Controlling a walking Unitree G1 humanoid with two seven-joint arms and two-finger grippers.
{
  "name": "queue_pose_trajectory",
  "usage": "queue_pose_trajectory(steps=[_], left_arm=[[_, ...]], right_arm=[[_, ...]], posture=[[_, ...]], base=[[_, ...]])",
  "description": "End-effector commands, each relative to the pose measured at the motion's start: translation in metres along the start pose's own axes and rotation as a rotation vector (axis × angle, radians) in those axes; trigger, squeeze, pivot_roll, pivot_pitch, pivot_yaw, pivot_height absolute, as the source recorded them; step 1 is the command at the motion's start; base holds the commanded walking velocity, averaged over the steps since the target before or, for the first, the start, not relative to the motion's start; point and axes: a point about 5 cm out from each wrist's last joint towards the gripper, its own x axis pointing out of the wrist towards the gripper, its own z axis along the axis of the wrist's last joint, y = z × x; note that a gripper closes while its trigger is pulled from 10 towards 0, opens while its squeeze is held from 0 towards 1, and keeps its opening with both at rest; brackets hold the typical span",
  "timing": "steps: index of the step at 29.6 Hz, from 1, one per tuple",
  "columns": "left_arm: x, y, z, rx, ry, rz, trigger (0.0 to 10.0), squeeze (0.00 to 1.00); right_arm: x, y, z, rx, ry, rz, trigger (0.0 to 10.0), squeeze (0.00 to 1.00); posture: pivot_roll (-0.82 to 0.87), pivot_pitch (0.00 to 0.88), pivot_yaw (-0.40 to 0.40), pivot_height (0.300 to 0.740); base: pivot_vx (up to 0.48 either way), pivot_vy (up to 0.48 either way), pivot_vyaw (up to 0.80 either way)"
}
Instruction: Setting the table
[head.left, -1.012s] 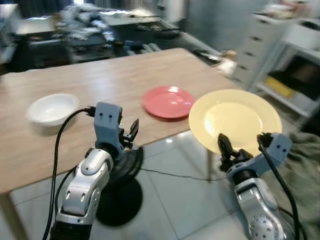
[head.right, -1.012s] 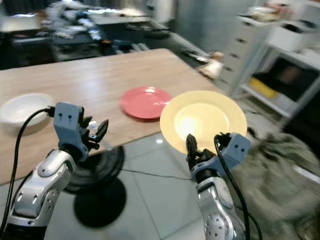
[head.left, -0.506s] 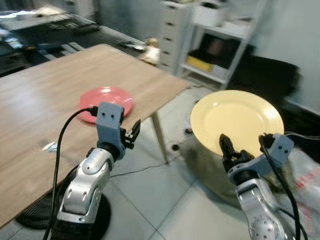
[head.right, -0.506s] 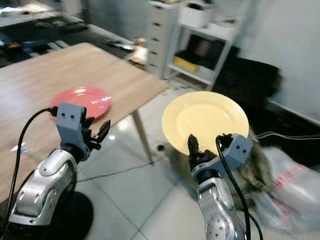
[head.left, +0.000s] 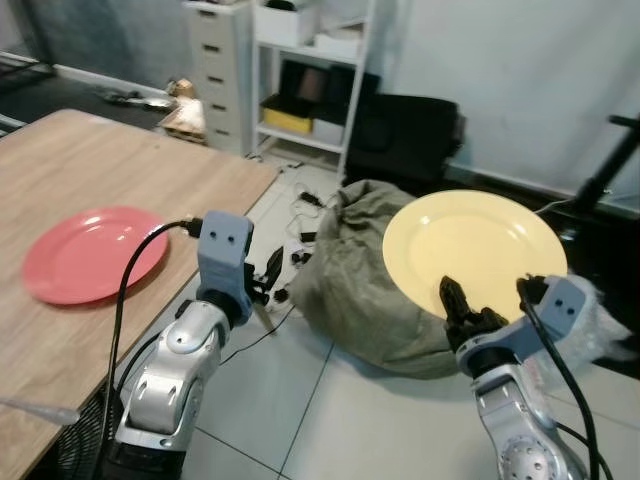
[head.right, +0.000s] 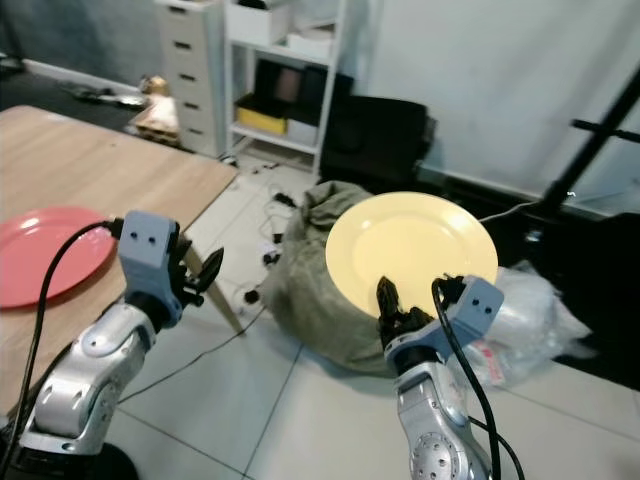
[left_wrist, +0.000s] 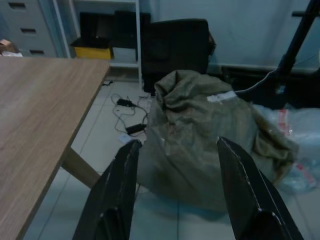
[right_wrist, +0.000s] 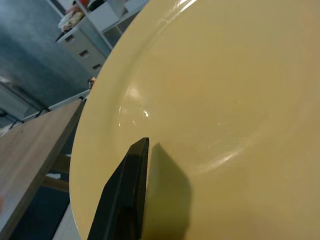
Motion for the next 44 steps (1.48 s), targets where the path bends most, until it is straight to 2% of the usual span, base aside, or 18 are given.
queue_pose_trajectory(steps=[1, 44], left_arm=[[-0.0004, -0.0016, -0.0063, 0.001, 0.023, -0.009, 10.0, 0.0], [0.003, -0.0047, 0.0033, 0.031, -0.019, -0.037, 10.0, 0.0]], right_arm=[[-0.002, -0.0001, -0.0056, 0.036, 0.009, -0.015, 10.0, 0.0], [-0.0004, 0.0023, -0.0054, 0.048, -0.004, -0.013, 10.0, 0.0]], posture=[[-0.1, 0.0, 0.057, 0.74], [-0.1, 0.0, 0.061, 0.74]], base=[[0.0, 0.0, -0.8], [0.0, 0.0, -0.8]])
